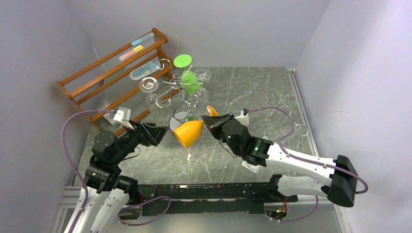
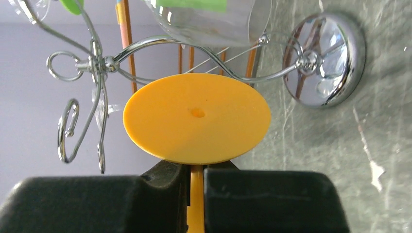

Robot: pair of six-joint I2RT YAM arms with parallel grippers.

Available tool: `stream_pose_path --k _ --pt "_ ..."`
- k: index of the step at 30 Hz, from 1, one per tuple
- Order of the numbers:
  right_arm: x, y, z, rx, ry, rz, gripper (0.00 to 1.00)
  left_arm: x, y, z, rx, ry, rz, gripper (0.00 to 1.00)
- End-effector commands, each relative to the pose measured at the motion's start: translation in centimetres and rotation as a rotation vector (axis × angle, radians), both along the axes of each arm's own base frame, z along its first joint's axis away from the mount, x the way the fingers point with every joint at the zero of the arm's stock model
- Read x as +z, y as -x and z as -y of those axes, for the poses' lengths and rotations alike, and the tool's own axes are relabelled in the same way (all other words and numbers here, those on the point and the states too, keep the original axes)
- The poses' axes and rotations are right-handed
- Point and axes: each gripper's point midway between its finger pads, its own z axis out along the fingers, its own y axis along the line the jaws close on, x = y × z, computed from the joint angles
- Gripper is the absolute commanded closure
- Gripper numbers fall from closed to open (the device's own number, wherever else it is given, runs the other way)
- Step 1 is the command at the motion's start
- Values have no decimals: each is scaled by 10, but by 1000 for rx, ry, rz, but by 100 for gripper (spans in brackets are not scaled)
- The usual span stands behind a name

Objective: Place the wine glass upside down on the wine glass rack

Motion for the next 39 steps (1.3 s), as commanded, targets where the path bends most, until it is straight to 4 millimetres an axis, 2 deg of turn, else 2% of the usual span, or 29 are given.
stream_pose_path --k 1,5,7,11,13,16,20,22,27,35,39 --pt "26 -3 18 5 149 240 100 12 6 -22 102 -72 -22 9" --pt "44 7 23 89 275 477 100 33 11 -20 94 -26 -18 4" --pt "54 19 23 149 303 638 100 45 14 -16 73 8 -14 3" --pt "66 37 29 199 358 862 100 74 22 -4 -9 53 2 3" --pt "72 42 29 226 442 957 100 88 27 3 -55 74 14 3" --pt "80 54 23 289 519 1104 100 99 32 16 -139 112 17 3" --pt "83 80 5 440 607 1354 100 95 33 39 -280 214 -51 3" --pt "79 85 -2 485 657 1422 100 94 36 45 -328 254 -86 3" --pt "76 89 -11 519 727 1533 100 101 41 48 -349 267 -136 3" --pt "82 95 -35 593 731 1648 100 78 35 48 -309 236 -298 3" --pt "82 109 -46 673 672 1701 100 74 38 51 -338 252 -338 4"
